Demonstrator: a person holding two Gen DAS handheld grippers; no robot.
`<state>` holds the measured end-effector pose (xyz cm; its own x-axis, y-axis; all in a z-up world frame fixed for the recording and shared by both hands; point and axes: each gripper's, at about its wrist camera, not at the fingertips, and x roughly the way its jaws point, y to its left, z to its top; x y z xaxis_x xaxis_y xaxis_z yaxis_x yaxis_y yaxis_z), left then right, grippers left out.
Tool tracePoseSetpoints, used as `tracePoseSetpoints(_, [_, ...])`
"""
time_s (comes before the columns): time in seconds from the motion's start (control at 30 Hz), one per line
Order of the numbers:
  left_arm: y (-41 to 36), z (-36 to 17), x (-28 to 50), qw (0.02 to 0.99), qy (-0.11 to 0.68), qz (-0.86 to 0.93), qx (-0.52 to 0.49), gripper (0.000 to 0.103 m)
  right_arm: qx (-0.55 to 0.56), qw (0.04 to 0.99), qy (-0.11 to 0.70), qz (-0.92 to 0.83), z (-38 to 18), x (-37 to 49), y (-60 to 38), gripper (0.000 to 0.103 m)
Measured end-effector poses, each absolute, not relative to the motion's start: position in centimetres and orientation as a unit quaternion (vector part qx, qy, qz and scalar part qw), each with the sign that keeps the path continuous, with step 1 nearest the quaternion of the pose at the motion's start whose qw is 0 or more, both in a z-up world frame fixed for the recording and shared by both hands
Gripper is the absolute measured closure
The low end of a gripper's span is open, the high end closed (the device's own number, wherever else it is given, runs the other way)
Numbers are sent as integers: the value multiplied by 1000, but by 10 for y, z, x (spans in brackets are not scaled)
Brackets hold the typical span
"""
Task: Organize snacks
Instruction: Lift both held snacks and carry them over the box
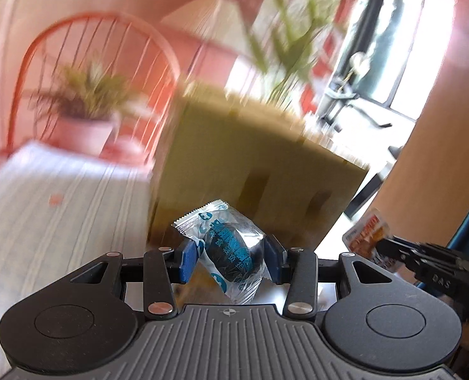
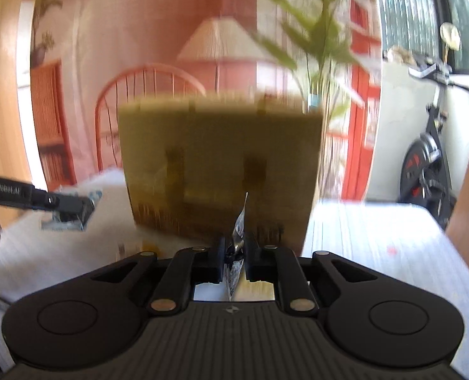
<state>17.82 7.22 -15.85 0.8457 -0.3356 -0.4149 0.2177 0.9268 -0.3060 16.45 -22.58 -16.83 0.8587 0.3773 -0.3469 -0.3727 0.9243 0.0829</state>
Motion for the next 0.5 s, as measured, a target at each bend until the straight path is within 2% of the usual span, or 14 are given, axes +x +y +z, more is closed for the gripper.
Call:
tracePoseSetpoints(0.27, [70,-77,218,954,174,-180,-163,56,1,971,82,223,-86,213,-223,90])
tracePoseSetpoints(0.5, [50,-44,276,958,166,-179,-149,56,44,966,80,244,-54,284,-203,90])
